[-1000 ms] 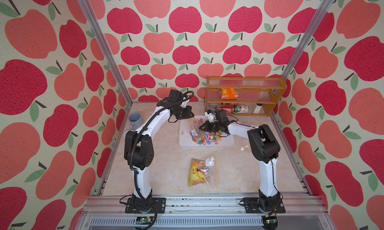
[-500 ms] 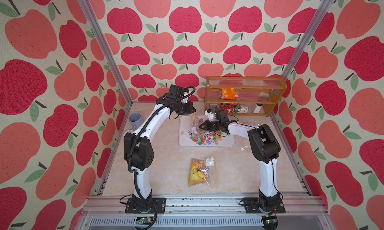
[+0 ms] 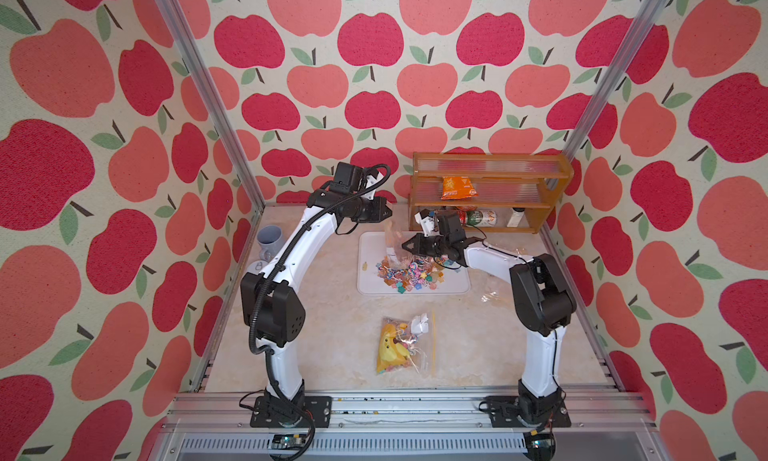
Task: Pour candies out of the ziploc bag
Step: 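Pour the candies out of the ziploc bag onto the tray.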
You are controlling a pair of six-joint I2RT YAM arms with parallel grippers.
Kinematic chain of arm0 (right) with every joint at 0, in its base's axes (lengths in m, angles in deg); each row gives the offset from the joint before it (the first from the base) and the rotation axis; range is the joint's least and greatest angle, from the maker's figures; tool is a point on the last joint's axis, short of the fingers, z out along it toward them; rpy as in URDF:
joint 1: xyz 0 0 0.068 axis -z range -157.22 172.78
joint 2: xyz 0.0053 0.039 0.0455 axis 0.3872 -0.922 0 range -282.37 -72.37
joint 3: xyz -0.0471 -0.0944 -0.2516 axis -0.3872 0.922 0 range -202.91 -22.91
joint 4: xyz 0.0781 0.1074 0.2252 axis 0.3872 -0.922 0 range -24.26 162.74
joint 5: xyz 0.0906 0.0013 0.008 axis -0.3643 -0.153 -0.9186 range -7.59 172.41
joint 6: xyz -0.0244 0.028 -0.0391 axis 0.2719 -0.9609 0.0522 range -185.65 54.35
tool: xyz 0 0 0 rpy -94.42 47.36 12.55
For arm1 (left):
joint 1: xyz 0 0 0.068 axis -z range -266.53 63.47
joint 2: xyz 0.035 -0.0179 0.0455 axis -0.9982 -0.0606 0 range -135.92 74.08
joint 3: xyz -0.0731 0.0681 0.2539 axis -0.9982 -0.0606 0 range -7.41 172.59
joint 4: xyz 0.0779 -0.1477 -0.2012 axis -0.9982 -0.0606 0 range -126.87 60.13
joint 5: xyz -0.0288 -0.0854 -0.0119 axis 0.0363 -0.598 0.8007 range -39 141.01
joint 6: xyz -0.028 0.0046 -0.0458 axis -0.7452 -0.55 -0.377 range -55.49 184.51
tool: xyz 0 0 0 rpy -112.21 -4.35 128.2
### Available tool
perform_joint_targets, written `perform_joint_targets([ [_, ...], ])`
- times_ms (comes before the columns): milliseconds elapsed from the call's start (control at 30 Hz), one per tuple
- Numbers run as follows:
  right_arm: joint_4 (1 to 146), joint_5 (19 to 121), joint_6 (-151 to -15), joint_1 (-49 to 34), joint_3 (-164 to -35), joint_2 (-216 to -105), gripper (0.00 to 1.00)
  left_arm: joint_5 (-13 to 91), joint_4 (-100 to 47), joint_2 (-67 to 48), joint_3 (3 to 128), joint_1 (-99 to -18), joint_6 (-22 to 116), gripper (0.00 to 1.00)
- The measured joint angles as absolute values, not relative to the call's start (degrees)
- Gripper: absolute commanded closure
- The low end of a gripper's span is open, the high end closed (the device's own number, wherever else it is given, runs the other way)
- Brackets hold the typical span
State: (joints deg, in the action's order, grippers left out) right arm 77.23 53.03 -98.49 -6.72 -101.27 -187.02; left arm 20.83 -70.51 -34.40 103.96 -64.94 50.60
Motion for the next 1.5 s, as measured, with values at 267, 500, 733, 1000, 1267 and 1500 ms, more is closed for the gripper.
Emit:
perform_joint_targets([
  [267,77.2,53.0,-97.9,-4.4,-99.8,-186.3,0.97,22.1,-70.5,-34.4,104.0,-63.7,50.8,1.0],
  [500,77.2,53.0,-97.2,-2.7,-97.0,-183.6,0.97,22.3,-70.6,-34.4,104.1,-62.5,51.0,1.0],
  [733,77.5,52.9,-97.0,-1.4,-94.8,-180.3,0.97,22.3,-70.8,-34.8,106.4,-61.9,51.0,1.0],
  [1000,77.4,53.0,-96.4,-0.4,-91.9,-176.5,0.97,22.3,-71.9,-36.4,110.4,-61.0,51.2,1.0],
  [1267,77.5,53.0,-95.6,0.3,-89.5,-175.5,0.97,23.2,-73.5,-38.1,112.4,-60.0,51.2,1.0],
  [1500,76.5,53.6,-94.6,2.7,-87.1,-170.1,0.97,23.4,-73.8,-38.2,113.3,-60.0,51.2,1.0],
])
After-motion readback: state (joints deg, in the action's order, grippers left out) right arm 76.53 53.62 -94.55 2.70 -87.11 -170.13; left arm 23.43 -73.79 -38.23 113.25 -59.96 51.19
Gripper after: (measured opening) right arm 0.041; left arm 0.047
